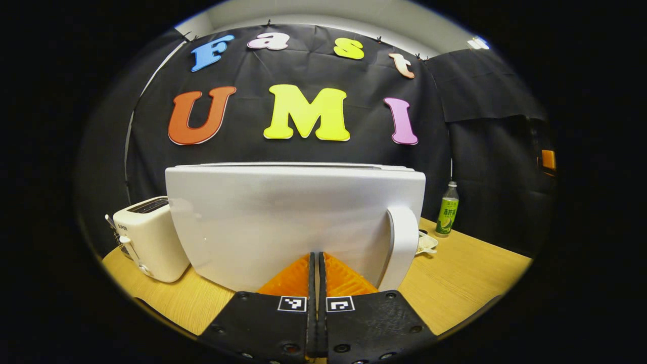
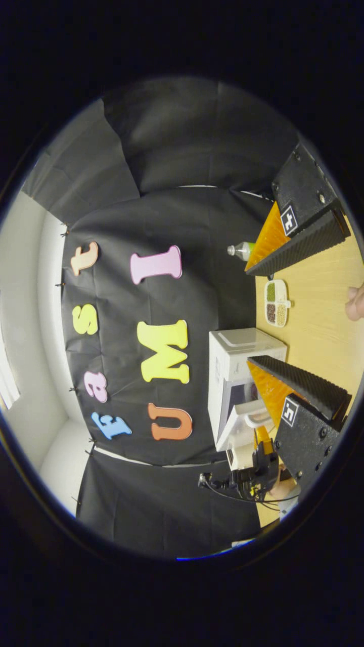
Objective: Open the microwave oven with the left hand, put the food in, and close the microwave oven.
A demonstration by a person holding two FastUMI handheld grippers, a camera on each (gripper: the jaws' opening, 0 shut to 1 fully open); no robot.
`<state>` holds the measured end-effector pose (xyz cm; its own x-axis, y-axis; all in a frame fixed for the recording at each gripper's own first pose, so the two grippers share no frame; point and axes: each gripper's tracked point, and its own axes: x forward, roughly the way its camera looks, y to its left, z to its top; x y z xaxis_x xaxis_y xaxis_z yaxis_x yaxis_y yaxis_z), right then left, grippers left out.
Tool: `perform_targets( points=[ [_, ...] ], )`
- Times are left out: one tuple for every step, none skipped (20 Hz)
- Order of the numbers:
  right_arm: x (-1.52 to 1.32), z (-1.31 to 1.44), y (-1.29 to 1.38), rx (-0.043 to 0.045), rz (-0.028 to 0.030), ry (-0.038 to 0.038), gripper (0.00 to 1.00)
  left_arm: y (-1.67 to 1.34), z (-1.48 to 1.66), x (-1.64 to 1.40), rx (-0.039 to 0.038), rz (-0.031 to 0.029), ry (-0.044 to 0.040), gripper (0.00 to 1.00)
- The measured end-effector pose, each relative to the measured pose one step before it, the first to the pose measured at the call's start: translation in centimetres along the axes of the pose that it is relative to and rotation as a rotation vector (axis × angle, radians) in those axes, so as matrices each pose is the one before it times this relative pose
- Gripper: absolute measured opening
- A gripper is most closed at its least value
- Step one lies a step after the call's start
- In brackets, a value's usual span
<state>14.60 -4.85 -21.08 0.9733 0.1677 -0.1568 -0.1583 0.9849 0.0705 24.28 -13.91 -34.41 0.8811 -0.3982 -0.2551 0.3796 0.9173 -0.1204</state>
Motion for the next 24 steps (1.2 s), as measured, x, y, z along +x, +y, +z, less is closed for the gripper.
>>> perform_targets(
  points=[
    [0.230, -0.285, -0.325, -0.00226, -0.00116, 0.00150, 0.91, -0.311, -0.167, 0.737, -0.00902, -0.00013, 0.00738, 0.00],
    [0.173, -0.150, -0.383, 0.00054, -0.00205, -0.00032, 0.92, -0.372, -0.052, 0.782, -0.01025, -0.00335, 0.00739, 0.00],
    [0.205, -0.264, -0.200, 0.00539, 0.00344, -0.00195, 0.92, -0.229, 0.089, 0.662, -0.01279, 0.00363, 0.00254, 0.00],
    [0.276, -0.288, -0.202, 0.00992, 0.00507, 0.00026, 0.92, -0.284, -0.025, 0.632, -0.01148, -0.00038, 0.00941, 0.00],
    [0.277, -0.430, -0.314, 0.01204, 0.00120, 0.00608, 1.00, -0.272, -0.137, 0.803, -0.00844, 0.00229, 0.00090, 0.00],
    [0.200, -0.423, -0.358, 0.01068, -0.00236, 0.01011, 1.00, 0.043, 0.155, 0.551, -0.00213, 0.01384, -0.00005, 0.00],
    [0.247, -0.399, -0.406, 0.00654, -0.00115, 0.00436, 1.00, 0.082, 0.032, 0.488, 0.00126, 0.01511, 0.00500, 0.00],
    [-0.044, -0.115, -0.213, 0.00544, -0.00093, 0.00129, 1.00, -0.032, 0.064, 0.486, 0.00074, 0.01155, 0.00423, 0.00],
    [0.029, -0.083, -0.116, 0.00366, 0.00100, -0.00307, 1.00, -0.035, 0.072, 0.441, -0.00327, 0.01447, 0.00350, 0.00],
    [-0.167, 0.116, 0.134, -0.00255, 0.00854, -0.00616, 1.00, 0.087, 0.047, 0.446, 0.00707, 0.02067, 0.00405, 0.00],
    [-0.226, 0.146, 0.212, -0.00346, 0.01018, -0.01175, 1.00, 0.113, -0.100, 0.251, 0.01337, 0.02589, 0.01262, 0.00],
    [-0.193, 0.231, 0.097, -0.00224, 0.00569, -0.00941, 1.00, 0.114, 0.039, 0.331, 0.01558, 0.02223, -0.00323, 0.00],
    [-0.200, 0.112, 0.068, -0.00305, 0.00474, -0.00297, 1.00, -0.074, 0.534, -0.224, 0.01624, 0.01347, -0.00185, 0.00],
    [-0.228, 0.034, 0.015, -0.00417, 0.00110, 0.00144, 0.92, 0.029, -0.107, -0.011, 0.01231, 0.00785, 0.00315, 0.00],
    [-0.183, 0.087, 0.029, -0.00112, -0.00216, -0.00467, 0.92, -0.028, 0.065, 0.061, 0.00514, 0.00470, -0.00561, 0.00],
    [-0.253, 0.257, 0.053, 0.00189, -0.00348, -0.00339, 1.00, 0.007, -0.071, 0.008, -0.00372, 0.00458, 0.00640, 0.00],
    [-0.341, 0.119, 0.162, 0.00278, 0.00002, -0.00003, 1.00, 0.003, 0.019, 0.126, -0.00725, 0.00509, 0.00022, 0.00],
    [-0.386, 0.099, 0.226, 0.00253, 0.00093, 0.00181, 0.92, -0.018, -0.029, 0.011, -0.00809, 0.00426, 0.00923, 0.00],
    [-0.303, -0.015, 0.124, -0.00315, -0.00302, 0.00561, 0.92, -0.015, 0.048, -0.076, -0.00312, 0.00288, 0.00632, 0.00],
    [-0.401, -0.008, 0.007, -0.00397, -0.00815, 0.00682, 0.91, -0.037, 0.007, 0.037, -0.00304, 0.00124, 0.00859, 0.00],
    [-0.404, -0.001, 0.084, -0.00072, -0.00661, 0.00579, 0.91, -0.049, -0.039, -0.065, 0.00097, -0.00005, 0.00670, 0.00],
    [-0.481, 0.096, 0.235, -0.00006, -0.00542, 0.00481, 0.92, 0.015, 0.183, 0.120, 0.01000, -0.00111, -0.00302, 0.00],
    [-0.400, 0.029, 0.166, -0.00322, -0.00489, 0.00241, 0.92, -0.037, 0.030, 0.334, 0.00207, 0.00336, 0.00736, 0.00],
    [-0.469, 0.049, 0.166, 0.00080, -0.00444, 0.00355, 0.92, 0.016, -0.480, 0.559, 0.00436, 0.00448, 0.02719, 0.00]
  ],
)
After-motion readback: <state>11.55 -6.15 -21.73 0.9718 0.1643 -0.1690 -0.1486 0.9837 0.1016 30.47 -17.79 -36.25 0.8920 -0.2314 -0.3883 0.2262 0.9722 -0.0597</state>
